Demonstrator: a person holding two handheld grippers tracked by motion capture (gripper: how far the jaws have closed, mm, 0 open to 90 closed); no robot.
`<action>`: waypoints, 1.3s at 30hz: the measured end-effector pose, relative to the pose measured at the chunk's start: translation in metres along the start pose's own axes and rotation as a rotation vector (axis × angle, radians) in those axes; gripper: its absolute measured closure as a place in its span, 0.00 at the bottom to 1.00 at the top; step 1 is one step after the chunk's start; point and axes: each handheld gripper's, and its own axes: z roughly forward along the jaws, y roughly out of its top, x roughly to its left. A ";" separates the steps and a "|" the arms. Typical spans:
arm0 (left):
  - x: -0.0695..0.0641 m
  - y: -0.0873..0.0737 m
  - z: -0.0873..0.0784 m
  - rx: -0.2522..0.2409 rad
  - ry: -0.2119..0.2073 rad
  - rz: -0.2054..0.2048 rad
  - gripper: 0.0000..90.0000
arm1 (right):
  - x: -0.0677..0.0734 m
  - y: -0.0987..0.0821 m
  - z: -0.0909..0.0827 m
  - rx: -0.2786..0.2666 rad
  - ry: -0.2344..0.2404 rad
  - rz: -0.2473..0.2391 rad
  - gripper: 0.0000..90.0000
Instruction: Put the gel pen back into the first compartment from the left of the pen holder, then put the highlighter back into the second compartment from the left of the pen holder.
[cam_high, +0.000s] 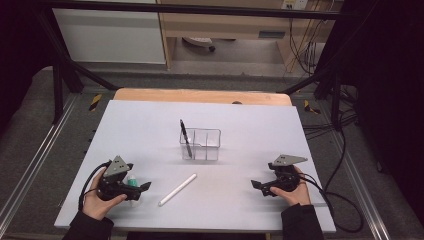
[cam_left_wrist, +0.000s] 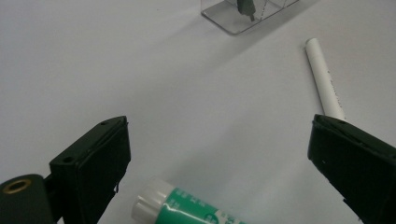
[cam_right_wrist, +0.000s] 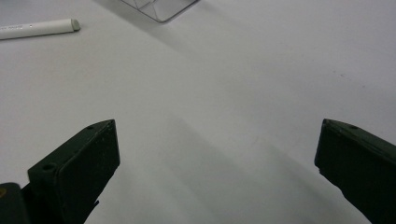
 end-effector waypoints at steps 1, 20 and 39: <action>-0.001 0.001 0.000 0.003 -0.001 0.004 0.06 | 0.000 -0.001 0.000 -0.002 -0.002 0.004 0.01; -0.034 0.021 0.018 0.087 -0.037 0.049 0.07 | 0.000 -0.002 -0.002 -0.002 0.002 -0.007 0.01; -0.065 0.043 0.033 0.152 -0.074 0.089 0.19 | 0.000 -0.002 -0.003 -0.001 -0.005 -0.009 0.01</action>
